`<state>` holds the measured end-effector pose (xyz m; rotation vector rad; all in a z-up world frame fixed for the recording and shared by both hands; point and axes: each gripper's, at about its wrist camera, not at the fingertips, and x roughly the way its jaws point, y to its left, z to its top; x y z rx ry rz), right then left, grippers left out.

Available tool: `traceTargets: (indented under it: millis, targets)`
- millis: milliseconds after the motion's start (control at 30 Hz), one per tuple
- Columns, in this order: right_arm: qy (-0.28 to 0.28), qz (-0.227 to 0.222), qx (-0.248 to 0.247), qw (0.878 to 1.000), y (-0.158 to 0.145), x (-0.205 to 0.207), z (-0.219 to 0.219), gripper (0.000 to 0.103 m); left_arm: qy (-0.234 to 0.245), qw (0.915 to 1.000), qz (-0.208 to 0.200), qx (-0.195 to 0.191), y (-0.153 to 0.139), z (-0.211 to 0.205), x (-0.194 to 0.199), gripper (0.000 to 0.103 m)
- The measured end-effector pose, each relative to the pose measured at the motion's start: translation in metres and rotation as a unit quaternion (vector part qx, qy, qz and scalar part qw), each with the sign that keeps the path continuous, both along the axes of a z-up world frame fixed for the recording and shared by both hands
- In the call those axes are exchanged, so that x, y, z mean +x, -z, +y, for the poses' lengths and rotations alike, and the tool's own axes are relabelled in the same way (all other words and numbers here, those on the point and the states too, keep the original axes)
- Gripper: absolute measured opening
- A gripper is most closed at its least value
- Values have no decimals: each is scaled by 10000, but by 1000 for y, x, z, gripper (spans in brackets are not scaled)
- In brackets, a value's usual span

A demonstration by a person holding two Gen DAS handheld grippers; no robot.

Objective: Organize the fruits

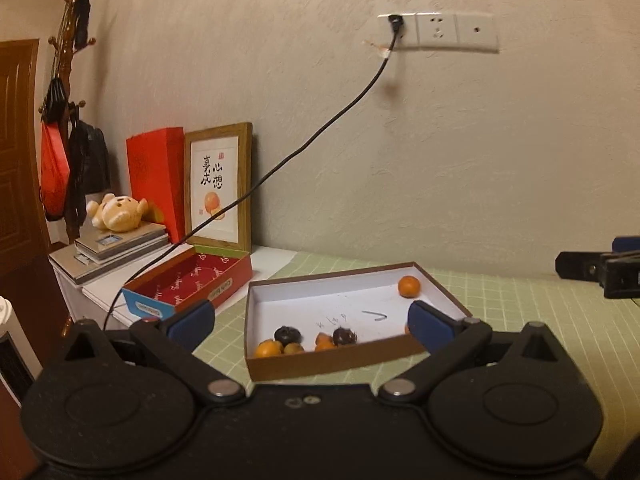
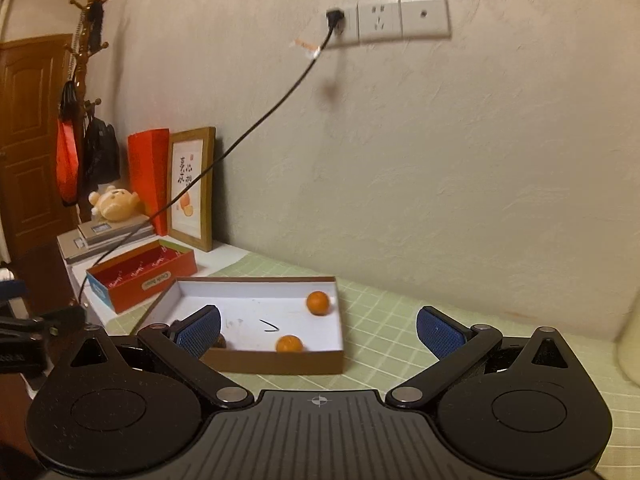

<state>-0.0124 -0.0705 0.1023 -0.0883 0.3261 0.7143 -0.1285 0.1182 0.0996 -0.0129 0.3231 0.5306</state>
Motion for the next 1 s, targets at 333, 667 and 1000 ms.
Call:
traceTargets:
  millis: [333, 667, 1000]
  targets:
    - [112, -344, -234, 9991, 14, -23, -9, 103, 32, 9999, -54, 134, 14, -14, -8, 97]
    - [189, -140, -184, 9996, 18, -21, -17, 103, 43, 9996, -254, 81, 15, -13, -14, 97]
    - [139, -154, -283, 9994, 19, -21, -15, 103, 13, 9996, -288, 12, 14, -10, -16, 97]
